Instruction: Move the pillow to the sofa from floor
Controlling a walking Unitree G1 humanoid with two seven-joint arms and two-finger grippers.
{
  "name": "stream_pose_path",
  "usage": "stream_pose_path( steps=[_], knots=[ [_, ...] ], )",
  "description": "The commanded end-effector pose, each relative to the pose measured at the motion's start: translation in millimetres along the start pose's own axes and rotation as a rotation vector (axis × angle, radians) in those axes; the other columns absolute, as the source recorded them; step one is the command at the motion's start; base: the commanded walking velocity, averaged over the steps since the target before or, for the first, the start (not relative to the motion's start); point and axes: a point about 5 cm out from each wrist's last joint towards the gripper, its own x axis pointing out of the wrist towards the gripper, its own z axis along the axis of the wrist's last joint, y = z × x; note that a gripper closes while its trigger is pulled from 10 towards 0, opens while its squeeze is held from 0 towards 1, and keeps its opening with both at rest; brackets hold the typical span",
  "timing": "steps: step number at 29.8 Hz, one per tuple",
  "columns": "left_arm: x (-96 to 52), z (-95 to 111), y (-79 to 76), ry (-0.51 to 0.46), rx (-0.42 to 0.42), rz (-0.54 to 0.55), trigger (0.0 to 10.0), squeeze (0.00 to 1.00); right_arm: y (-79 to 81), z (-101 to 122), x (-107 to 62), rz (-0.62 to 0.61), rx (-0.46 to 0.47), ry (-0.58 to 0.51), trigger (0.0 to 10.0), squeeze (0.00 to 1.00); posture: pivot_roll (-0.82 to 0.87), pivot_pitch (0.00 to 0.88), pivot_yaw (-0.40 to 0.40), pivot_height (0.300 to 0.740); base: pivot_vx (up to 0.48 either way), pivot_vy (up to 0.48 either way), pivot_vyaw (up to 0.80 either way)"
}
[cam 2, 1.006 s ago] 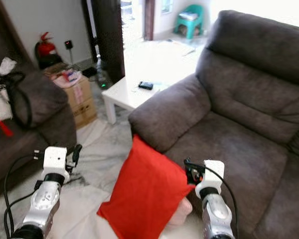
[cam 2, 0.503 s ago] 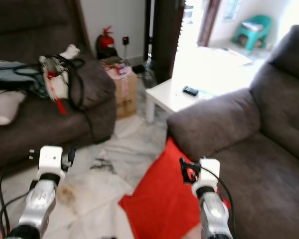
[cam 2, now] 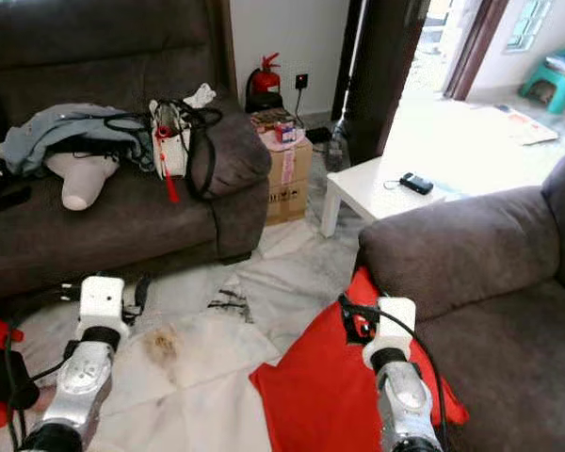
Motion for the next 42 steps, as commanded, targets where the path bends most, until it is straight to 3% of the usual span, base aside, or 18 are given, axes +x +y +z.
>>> stream_pose_path(
  steps=[1, 13, 31, 42],
  knots=[
    [1.4, 1.6, 2.1, -0.002, 0.001, -0.002, 10.0, 0.0, -0.2, 0.1, 1.0, -0.008, 0.011, 0.006, 10.0, 0.0, 0.08, 0.0, -0.052, 0.74, 0.0, 0.0, 0.0],
    [2.5, 2.8, -0.2, -0.005, 0.009, -0.025, 10.0, 0.0, -0.5, 0.7, 2.2, -0.016, 0.007, 0.014, 10.0, 0.0, 0.08, 0.0, -0.051, 0.74, 0.0, 0.0, 0.0],
    [3.3, 4.3, -0.8, -0.014, 0.012, -0.031, 10.0, 0.0, -1.2, 1.2, 2.8, -0.017, 0.004, 0.017, 10.0, 0.0, 0.07, 0.0, -0.052, 0.74, 0.0, -0.444, 0.0],
    [2.7, 4.0, -1.2, -0.012, -0.01, -0.034, 10.0, 0.0, -1.5, 0.3, 2.4, -0.019, 0.006, 0.022, 10.0, 0.0, 0.08, 0.0, -0.054, 0.74, 0.0, 0.0, 0.0]
  ],
)
